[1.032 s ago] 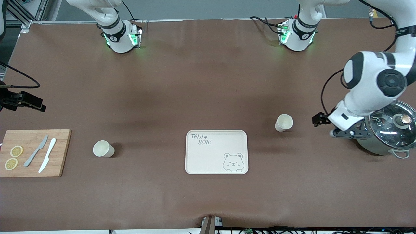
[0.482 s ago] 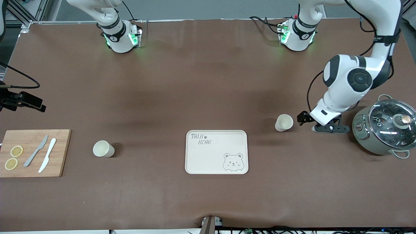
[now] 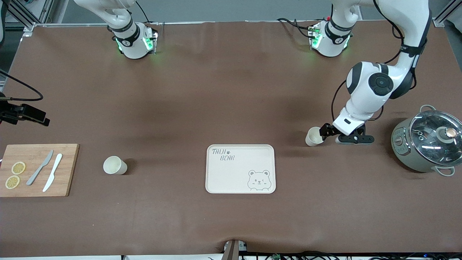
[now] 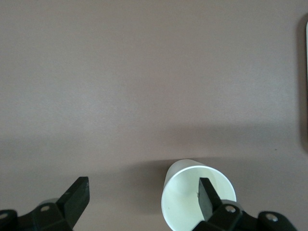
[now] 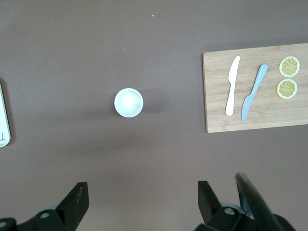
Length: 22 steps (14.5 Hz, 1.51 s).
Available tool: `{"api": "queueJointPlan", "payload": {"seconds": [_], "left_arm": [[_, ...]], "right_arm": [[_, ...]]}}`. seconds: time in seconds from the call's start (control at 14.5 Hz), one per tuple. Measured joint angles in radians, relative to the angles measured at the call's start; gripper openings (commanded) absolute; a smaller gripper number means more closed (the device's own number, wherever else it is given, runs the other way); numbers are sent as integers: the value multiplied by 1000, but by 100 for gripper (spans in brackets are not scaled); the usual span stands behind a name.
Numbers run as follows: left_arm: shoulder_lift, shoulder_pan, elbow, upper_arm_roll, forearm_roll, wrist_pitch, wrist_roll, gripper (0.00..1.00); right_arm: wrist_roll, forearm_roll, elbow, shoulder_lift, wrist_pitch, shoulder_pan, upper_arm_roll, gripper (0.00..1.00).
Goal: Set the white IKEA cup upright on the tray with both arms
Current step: 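Grasp the cup with the left gripper while the right gripper reaches the other cup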
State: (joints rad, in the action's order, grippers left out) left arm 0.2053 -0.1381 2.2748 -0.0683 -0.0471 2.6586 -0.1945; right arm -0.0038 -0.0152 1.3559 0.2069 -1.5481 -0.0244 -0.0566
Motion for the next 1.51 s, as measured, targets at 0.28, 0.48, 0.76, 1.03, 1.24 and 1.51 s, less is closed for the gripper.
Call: {"api": "queueJointPlan", "payload": {"seconds": [0.28,0.48,0.76,1.03,1.24,1.51], "left_arm": [[29,-5,51,-2,0,90,-3,100],[43,-15,60,-3,0,101,-10,100],[54,-32,61,-4,0,102,-44,100],[72,-40,62,-4,0,104,-48,100],[80,-40,62,-4,0,105,-48,100],[99,-39,62,-4,0,105,-49,100]], "right_arm": [[1,-34,0,4,-19,-23,0,100],[-5,-85,1,14,-43,-33,0,100],[-80,-85,23,61,-120,-32,11,100],[-140,-29,75,140,-264,-44,6,100],[-157,-20,81,209,-298,-63,5,100],[-181,-20,82,288,-335,-61,10,100]]}}
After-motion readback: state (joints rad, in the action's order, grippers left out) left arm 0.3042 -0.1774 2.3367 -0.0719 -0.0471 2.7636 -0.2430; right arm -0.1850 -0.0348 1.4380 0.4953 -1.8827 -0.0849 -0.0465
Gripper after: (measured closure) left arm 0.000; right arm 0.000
